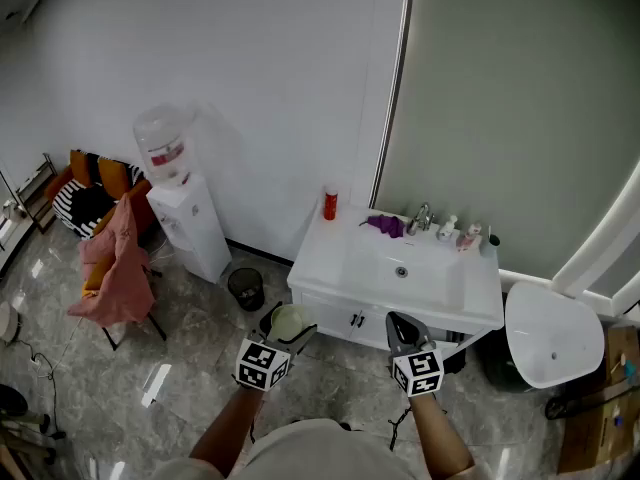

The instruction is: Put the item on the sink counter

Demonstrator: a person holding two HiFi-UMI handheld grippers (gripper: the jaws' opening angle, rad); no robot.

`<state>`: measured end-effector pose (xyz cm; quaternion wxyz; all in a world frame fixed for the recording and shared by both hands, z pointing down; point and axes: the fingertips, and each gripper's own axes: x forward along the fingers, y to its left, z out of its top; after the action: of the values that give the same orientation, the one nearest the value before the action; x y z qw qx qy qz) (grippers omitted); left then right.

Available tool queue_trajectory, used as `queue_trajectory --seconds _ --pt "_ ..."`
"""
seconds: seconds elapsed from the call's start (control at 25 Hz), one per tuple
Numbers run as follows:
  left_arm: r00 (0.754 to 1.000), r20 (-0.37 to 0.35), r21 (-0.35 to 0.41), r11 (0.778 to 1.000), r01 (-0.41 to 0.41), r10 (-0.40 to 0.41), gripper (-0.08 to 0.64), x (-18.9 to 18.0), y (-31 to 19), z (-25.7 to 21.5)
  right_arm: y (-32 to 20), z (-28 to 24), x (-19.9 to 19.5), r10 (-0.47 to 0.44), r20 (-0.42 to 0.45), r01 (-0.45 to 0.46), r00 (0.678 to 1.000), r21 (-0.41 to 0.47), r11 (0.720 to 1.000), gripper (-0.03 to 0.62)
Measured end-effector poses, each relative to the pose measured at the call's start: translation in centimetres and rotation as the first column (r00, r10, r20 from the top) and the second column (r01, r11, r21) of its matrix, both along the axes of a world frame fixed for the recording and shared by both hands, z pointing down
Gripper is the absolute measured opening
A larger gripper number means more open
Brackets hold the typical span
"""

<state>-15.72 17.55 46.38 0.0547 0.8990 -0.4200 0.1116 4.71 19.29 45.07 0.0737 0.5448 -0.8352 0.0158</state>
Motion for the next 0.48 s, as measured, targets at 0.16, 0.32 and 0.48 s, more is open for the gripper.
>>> queue_trajectory --seconds 0.16,0.32,0.48 --pt "1.000 0.003 0.005 1.000 -0.003 0.003 0.403 -0.15 -0.32 -0.15 -0.37 -0.11 -0.41 -0.005 0.002 0.005 1.000 0.003 1.000 0.011" --pt "1.000 0.000 0.002 1.000 -0.008 0.008 0.403 -0.41 -0.17 -0.07 -0.29 -0.05 -0.83 -0.001 0.015 0.001 1.000 -0.004 1.000 0.011" --pt "1.000 -0.005 0.002 1.000 -0.024 0.024 0.403 -0.38 0.10 0.10 -0.23 0.50 -1.05 0.007 0.031 -0.006 1.000 -0.022 1.000 0.011"
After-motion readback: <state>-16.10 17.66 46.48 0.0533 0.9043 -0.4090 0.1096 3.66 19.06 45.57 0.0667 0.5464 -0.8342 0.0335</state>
